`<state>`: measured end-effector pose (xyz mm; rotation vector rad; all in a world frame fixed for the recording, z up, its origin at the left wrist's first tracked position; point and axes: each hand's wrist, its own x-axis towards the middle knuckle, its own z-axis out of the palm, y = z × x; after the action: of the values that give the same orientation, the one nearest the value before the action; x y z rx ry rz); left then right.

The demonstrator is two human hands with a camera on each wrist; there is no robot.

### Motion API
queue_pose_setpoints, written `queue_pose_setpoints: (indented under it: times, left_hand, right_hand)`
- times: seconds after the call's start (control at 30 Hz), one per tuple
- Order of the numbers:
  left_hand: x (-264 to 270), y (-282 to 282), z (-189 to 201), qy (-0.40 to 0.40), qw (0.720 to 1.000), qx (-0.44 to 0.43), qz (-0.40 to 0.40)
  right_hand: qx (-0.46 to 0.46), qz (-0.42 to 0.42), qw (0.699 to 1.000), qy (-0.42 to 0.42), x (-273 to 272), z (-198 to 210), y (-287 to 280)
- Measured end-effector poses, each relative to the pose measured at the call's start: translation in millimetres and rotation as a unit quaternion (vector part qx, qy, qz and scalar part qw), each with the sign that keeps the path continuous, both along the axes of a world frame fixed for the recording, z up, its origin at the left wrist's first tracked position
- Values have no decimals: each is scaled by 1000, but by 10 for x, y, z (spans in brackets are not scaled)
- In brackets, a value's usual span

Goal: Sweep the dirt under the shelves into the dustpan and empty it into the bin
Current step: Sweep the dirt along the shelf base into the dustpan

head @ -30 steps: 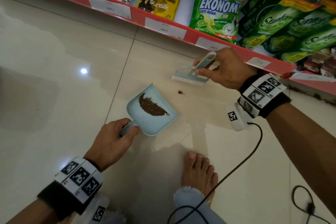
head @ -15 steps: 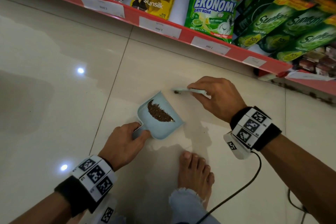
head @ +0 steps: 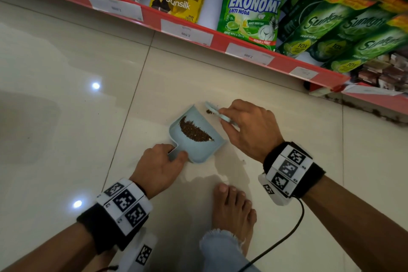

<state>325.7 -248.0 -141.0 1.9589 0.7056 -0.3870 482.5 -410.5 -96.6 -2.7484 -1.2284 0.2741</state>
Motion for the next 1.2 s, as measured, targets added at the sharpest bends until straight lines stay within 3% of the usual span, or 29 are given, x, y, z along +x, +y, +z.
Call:
queue_pose_setpoints:
  times: [0.07,0.17,0.23,0.33,0.4,0.47,0.6,0.7,0.8,0.87,0.97,1.07,1.2]
  left_hand:
    - [19,-3,19,5,1000,2,1]
    - [42,-3,36,15,1000,0,3]
    - [51,-3,43,19,1000,0,3]
    - [57,-4,59,24,1000,2,-1]
    - [61,-6,75,28,1000,2,-1]
    - [65,-4,89,30,1000,0,0]
    - [72,1,115,39,999,-15,-5]
    - [61,5,133,41,999,-22,-2]
    - [48,16,144,41,999,-25,3]
    - [42,24,142,40,999,-26,10]
    - [33,30,141,44,999,-28,16]
    - [29,31,144,43,999,-27,16]
    - [25,43,151,40,999,-28,12]
  right_hand:
    - [19,-1,1000,21,-12,9,2]
    - [131,-39,987,82,9,34,1]
    - [178,-60,980,58,48,56,5]
    - [146,-65,987,6,90,92,19]
    - [69,-45,996,-22,81,104,35]
    - [20,-10,1000,5,39,86,54]
    - [115,-11,986,118,-4,59,74]
    - [135,-33,988,60,45,81,94]
    - [51,-21,998,5,56,104,112]
    - [35,5,998,47,20,81,113]
    - [109,-9,987,117,-45,51,110]
    - [144,-38,987,55,-45,52,109]
    - [49,-17,999,-1,-25,59,113]
